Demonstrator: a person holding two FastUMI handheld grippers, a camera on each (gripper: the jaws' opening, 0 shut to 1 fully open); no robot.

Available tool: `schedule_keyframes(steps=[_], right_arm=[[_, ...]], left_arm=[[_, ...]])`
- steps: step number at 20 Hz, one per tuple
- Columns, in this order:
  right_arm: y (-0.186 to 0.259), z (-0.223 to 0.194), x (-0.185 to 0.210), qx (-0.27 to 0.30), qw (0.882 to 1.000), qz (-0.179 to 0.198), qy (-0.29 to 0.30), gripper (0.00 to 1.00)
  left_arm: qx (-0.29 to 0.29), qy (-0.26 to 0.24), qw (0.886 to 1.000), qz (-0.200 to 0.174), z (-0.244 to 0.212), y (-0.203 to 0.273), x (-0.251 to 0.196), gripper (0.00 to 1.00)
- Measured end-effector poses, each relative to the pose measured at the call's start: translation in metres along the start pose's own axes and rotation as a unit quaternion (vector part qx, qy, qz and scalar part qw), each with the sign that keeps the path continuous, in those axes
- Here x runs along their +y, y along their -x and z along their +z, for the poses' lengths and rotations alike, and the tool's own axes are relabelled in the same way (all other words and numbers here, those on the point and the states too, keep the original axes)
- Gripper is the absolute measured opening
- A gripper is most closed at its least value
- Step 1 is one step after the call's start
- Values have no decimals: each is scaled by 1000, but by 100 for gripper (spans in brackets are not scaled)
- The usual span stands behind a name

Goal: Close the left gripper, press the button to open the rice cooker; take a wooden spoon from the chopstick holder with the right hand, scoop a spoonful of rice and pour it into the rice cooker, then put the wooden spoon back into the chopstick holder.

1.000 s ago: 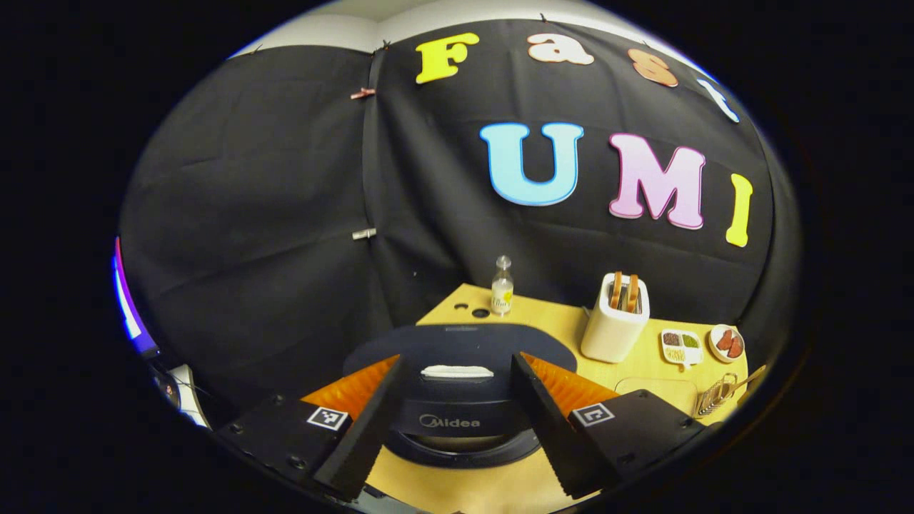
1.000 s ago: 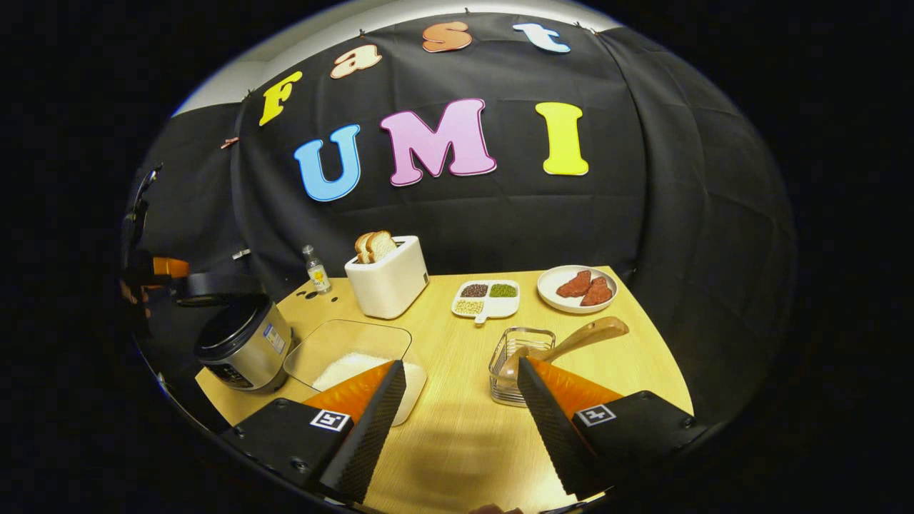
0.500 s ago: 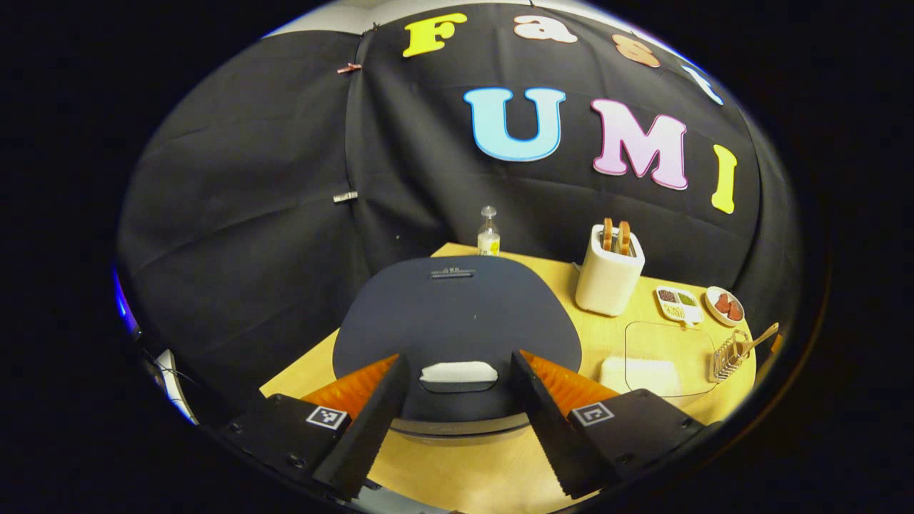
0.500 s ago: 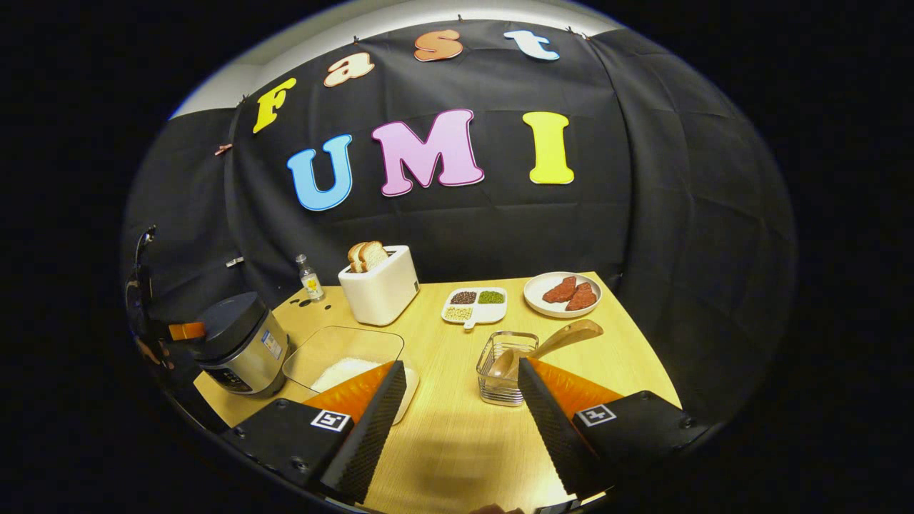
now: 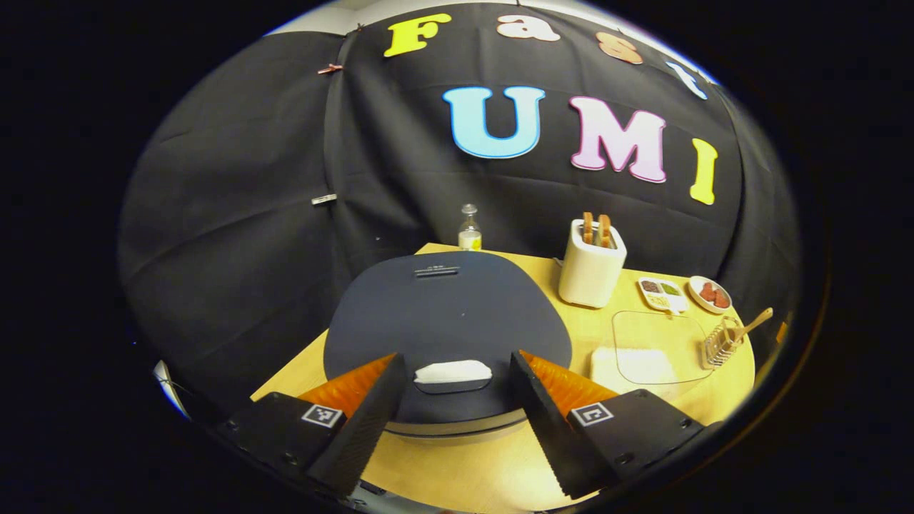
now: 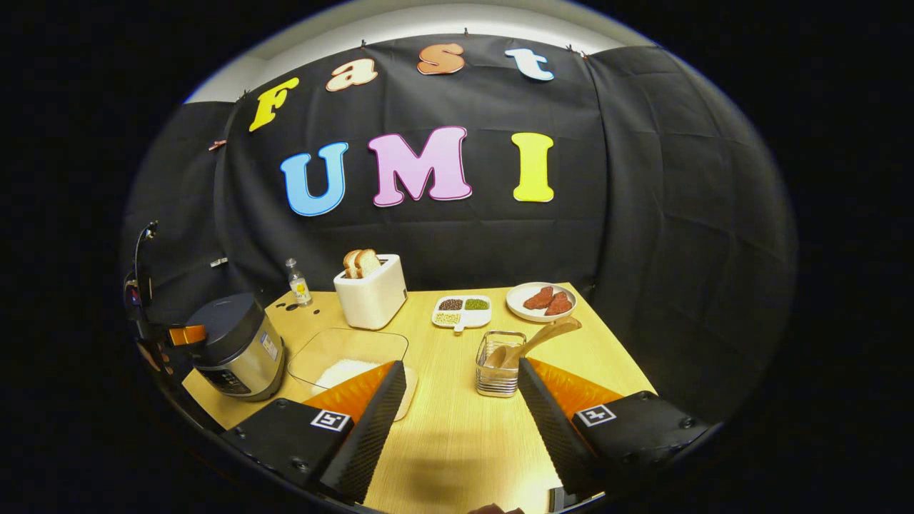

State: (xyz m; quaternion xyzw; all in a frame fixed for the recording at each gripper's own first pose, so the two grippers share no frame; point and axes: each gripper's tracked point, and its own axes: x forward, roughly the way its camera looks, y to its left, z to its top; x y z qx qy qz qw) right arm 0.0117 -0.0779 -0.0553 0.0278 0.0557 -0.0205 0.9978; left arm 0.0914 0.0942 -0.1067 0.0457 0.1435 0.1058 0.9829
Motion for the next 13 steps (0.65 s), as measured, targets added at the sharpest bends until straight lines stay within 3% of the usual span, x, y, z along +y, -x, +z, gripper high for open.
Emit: schedule_keyframes(steps=[3,7,13], right_arm=[[11,17,10,-33,999,-16,21,98],[30,46,29,-86,996,-28,25,99],[63,51,33,-99,992,-58,45,99]], left_arm=[[-61,-17,997,-40,24,25,-15,97],[-141,-1,985,-96,62,68,-34,97],[-181,-24,973,-138,78,116,-45,97]])
